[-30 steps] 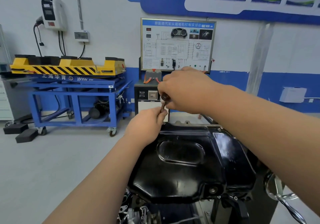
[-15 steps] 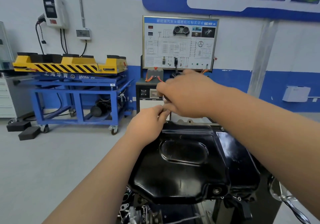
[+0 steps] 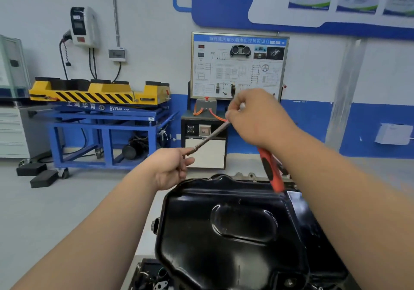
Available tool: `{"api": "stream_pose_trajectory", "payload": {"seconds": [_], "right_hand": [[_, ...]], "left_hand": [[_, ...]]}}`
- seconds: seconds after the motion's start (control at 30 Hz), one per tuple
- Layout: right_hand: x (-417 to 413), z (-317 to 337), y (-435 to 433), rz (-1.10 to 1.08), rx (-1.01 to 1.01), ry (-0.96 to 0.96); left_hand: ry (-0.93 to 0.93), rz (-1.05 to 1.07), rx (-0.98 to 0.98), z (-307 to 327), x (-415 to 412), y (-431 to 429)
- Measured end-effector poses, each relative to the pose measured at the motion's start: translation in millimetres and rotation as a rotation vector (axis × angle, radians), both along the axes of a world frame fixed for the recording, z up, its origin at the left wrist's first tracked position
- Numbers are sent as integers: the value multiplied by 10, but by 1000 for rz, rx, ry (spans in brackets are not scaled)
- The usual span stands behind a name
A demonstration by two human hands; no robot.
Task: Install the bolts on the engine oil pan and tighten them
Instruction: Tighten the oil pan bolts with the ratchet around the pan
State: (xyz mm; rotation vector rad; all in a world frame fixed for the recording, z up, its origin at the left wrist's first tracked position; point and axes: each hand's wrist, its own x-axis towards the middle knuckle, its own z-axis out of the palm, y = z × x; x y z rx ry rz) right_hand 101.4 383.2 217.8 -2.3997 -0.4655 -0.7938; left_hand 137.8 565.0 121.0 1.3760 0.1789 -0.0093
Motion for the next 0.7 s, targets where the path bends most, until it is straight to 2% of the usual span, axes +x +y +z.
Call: {"api": "stream_pose_trajectory", "payload": {"seconds": [0.07,0.23,0.3,0.33,0.37,0.47,0.53,0.63,0.7], "right_hand": [[185,-144,-48,36,253,117],[574,-535,-135,120,1138,520],[670,-686,-125,164,1445,612],[700,-744,-117,181,1541,638],[725,-784,-113,182,1564,637],[770,-836,-92,174,1361,539],[753,-836,-65,216,1313,542],[733,-849,-56,230,1287,529],[725,-857,-67,226,1288,513]], "left_hand": [[15,29,-43,-18,66,40],[19,4,-142,-64,219,138],[-5,15,-68,-84,256,134],[-35,25,37,-105,277,130],[-66,28,178,-125,295,123],[-121,25,648,-171,364,97],[-154,74,929,-164,428,85],[-156,-14,1187,-166,496,94],[-92,-112,1231,-180,503,144]]}}
